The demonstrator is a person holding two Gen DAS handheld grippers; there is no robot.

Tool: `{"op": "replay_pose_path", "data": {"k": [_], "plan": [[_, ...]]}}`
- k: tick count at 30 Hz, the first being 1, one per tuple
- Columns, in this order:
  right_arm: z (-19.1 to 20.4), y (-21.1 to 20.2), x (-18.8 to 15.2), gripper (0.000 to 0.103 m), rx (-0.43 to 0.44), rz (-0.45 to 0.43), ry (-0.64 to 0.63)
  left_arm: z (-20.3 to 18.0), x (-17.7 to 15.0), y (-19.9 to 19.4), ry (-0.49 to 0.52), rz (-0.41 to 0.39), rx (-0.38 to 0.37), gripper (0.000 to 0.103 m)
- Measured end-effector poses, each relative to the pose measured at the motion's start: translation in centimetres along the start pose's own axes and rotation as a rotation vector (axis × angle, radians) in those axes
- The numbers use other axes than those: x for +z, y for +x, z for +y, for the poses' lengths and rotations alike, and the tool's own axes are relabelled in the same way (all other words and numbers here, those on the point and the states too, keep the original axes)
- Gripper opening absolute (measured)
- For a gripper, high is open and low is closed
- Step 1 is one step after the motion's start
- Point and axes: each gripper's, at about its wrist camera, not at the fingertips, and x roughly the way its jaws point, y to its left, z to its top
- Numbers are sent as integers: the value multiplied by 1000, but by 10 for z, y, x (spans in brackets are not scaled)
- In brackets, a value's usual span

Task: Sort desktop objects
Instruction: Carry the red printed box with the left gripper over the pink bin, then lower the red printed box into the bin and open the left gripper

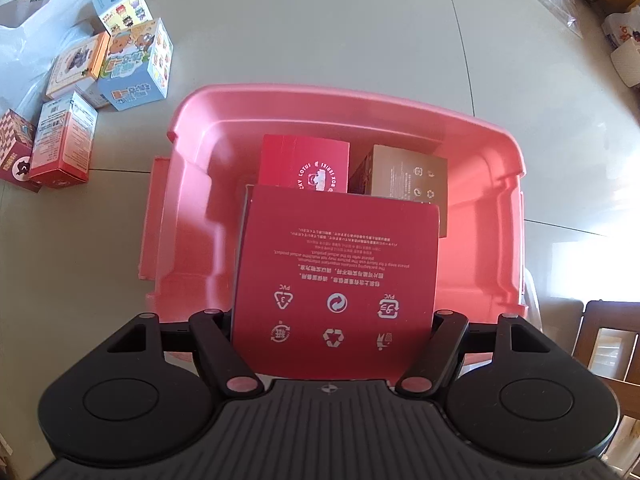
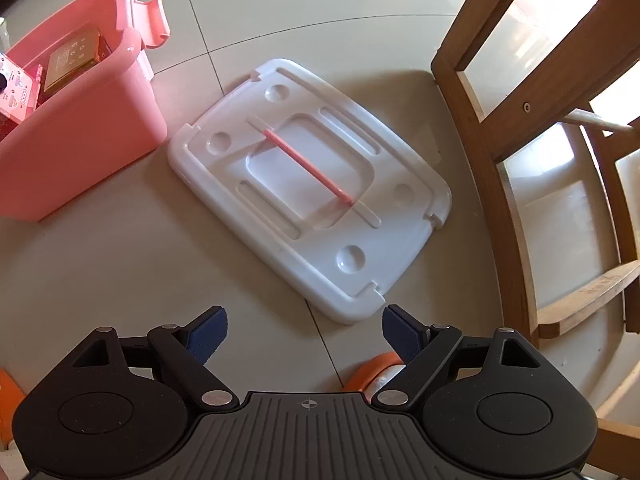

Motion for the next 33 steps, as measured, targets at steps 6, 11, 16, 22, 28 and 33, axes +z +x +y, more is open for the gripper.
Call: {"op": "replay_pose_path", "data": {"k": [6,11,16,22,28,33], "plan": [[11,14,1,82,-1,28,-27,7,-2,30,-21,40,14,72],[18,23,1,82,-2,44,-41,7,-5,47,-18,40,33,72],[21,29,2,82,-4,53,-45,6,-6,58,-13,43,58,73],[23,34,1,82,-8,60,-55,6,-8,72,-21,45,86,73],[23,37,0,82,-5,70,-64,9,-12,86,-47,52,127,73],[24,39,-3,82,-5,78,-83,5,-15,94,-23,51,153,73]]}}
